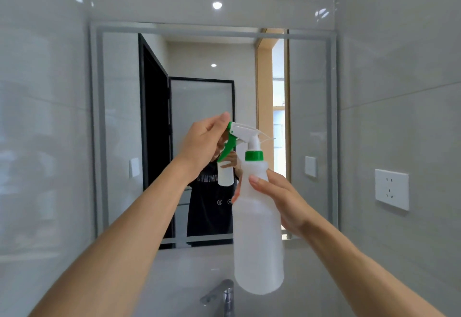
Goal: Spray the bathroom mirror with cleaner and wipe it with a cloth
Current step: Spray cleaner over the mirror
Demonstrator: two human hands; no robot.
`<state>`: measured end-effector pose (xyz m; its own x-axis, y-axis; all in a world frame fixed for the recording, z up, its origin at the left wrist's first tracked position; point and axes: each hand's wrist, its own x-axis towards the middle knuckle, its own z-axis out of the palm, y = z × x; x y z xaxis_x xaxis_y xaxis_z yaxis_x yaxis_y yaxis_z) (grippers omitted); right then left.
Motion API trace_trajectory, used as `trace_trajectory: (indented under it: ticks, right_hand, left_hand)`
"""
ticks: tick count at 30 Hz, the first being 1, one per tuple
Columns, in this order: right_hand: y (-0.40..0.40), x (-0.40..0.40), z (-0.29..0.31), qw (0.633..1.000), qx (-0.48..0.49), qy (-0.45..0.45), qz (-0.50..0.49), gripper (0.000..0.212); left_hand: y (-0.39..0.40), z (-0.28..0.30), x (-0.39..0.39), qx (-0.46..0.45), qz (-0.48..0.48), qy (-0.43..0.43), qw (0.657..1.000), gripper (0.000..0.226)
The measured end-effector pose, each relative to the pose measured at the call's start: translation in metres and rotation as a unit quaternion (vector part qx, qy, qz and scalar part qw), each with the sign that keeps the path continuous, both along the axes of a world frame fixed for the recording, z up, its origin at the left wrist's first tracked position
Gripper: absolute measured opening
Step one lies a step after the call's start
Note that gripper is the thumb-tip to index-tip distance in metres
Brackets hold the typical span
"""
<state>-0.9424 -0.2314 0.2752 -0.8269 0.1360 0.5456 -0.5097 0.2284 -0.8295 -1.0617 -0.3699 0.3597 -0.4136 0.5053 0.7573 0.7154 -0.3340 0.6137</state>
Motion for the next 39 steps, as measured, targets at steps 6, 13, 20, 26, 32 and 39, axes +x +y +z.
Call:
trace_trajectory:
  ticks: [6,13,20,26,32,39]
  right_hand:
    - [-0.004,-0.005,0.003,1.0,0.022,0.002,0.017,0.044]
    - [-0.01,-0.011,0.006,1.0,0.017,0.008,-0.019,0.034]
    - [-0.012,-0.015,0.022,0.997,-0.036,0.002,-0.074,0.021]
    - [-0.024,-0.03,0.032,0.993,-0.062,-0.016,-0.1,0.027]
    - [-0.039,-0.048,0.04,0.989,-0.04,-0.037,-0.137,0.032]
    - [-0.046,-0.047,0.046,0.999,-0.027,-0.028,-0.038,0.038]
  left_hand:
    - [-0.007,0.003,-0.006,0.022,0.062,0.042,0.997,0.033]
    - [-0.014,0.002,0.005,-0.018,0.099,-0.004,0.995,0.049]
    - [-0.016,-0.052,0.007,-0.163,0.033,0.027,0.986,0.095]
    - [0.008,-0.067,0.018,-0.123,0.047,-0.055,0.99,0.121]
    - [0.014,-0.059,0.014,-0.025,0.166,-0.106,0.98,0.08]
    - [-0.01,-0.025,0.005,0.007,0.195,-0.137,0.971,0.031]
